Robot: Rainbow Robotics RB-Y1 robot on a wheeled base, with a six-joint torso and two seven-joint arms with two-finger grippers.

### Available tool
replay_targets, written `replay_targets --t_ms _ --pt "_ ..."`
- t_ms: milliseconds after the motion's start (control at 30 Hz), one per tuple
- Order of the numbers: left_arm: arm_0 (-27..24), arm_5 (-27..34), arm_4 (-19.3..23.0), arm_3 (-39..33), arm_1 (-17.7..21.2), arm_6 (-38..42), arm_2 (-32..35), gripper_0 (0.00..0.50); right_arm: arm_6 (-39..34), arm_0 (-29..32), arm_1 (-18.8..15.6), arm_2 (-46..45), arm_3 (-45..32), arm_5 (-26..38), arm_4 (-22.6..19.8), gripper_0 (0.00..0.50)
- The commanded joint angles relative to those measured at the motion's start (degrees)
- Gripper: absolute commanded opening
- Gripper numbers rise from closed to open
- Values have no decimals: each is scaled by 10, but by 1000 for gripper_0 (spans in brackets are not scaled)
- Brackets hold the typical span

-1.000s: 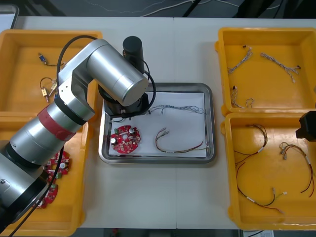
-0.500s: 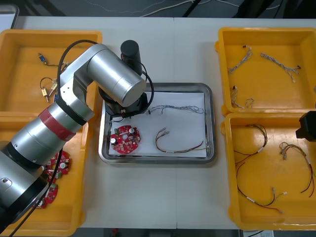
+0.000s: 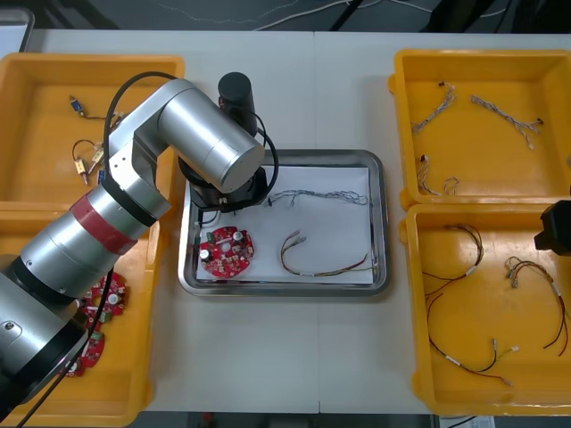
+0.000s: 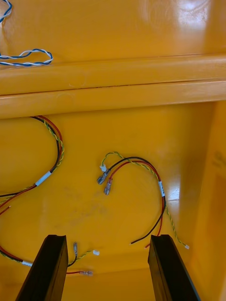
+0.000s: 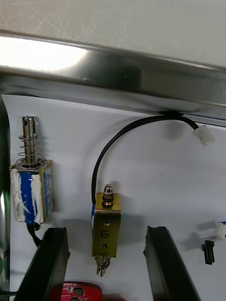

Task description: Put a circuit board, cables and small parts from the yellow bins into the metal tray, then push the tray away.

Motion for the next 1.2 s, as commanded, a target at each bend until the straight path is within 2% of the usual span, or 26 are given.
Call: replay_targets --t_ms 33,533,600,767,967,1200 --pt "-27 16 5 -30 -14 -23 4 500 -8 6 -11 -19 -16 2 4 500" --pt "-40 148 41 -143 -1 -22 73 500 -8 6 -11 -19 -16 2 4 500" --pt "-43 166 43 -158 4 -23 86 500 -8 -2 7 -14 -19 -5 -8 500" --pt "-57 196 43 -188 18 -28 113 500 -17 -16 11 -17 -37 -10 -28 500" --pt "-62 196 74 -205 47 -74 160 500 -21 -20 26 -11 -59 -8 -23 500" --pt "-62 196 127 -205 117 -104 177 500 -34 -50 28 58 -78 0 -6 500"
